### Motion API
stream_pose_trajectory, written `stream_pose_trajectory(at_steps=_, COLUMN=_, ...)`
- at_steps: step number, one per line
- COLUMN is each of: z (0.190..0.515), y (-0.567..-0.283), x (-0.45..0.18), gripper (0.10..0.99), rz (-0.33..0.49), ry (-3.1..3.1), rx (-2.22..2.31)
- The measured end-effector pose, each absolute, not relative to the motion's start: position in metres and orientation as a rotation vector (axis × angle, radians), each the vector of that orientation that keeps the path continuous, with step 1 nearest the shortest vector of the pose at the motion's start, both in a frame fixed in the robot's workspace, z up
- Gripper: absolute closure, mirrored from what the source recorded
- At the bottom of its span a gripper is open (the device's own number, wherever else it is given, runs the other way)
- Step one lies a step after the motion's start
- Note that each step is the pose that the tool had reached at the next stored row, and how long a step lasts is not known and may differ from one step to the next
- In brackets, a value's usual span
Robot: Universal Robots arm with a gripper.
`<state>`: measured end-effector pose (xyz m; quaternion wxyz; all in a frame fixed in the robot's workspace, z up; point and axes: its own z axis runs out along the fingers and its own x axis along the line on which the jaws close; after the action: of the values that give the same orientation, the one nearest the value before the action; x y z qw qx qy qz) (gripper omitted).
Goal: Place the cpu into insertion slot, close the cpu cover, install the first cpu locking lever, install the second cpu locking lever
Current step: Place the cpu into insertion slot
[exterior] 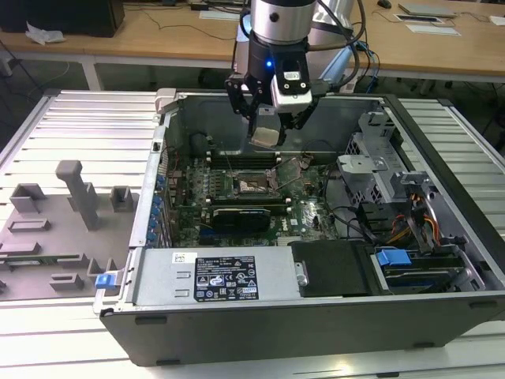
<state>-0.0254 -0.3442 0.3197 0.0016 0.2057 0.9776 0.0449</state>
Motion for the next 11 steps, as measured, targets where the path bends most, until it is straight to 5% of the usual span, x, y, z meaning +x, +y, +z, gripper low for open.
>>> stream_pose_trajectory(at_steps=11, z=0.3183, y=-0.3442, x=-0.0254, gripper=0.545, rz=0.139, ry=2.998, rx=0.892)
